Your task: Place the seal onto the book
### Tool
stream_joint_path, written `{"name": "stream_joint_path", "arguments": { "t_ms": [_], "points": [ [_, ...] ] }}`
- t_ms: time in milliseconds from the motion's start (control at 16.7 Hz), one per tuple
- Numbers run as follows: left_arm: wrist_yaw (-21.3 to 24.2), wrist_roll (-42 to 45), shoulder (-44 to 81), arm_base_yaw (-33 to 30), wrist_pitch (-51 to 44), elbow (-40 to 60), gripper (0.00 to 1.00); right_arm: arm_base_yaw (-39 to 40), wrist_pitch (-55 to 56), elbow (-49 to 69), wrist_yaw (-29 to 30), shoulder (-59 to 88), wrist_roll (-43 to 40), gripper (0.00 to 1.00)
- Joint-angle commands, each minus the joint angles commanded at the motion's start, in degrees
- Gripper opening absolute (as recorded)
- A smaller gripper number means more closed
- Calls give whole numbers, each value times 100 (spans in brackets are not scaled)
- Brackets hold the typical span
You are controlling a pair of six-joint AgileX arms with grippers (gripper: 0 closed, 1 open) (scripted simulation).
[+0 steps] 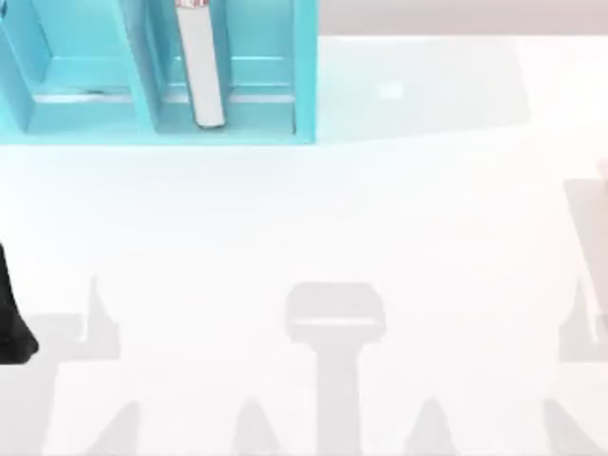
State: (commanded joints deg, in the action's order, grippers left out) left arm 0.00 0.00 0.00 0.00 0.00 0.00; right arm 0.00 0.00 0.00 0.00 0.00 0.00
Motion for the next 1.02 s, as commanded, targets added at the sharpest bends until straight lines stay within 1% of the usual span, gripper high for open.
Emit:
{"name": "stream_joint_path", "arguments": {
  "t_ms": [240, 480, 720, 1020],
  "points": [
    [-50, -3, 176, -49, 145, 96, 100, 0, 0, 0, 0, 0, 0, 100],
    [-323, -18, 1260, -332, 958, 639, 100, 0, 0, 0, 0, 0, 0, 100],
    [-734, -41, 3305, -783, 2220, 1481, 100, 0, 0, 0, 0, 0, 0, 100],
    [-1293, -76, 6804, -1446, 4013, 2679, 100, 0, 0, 0, 0, 0, 0, 100]
  ]
}}
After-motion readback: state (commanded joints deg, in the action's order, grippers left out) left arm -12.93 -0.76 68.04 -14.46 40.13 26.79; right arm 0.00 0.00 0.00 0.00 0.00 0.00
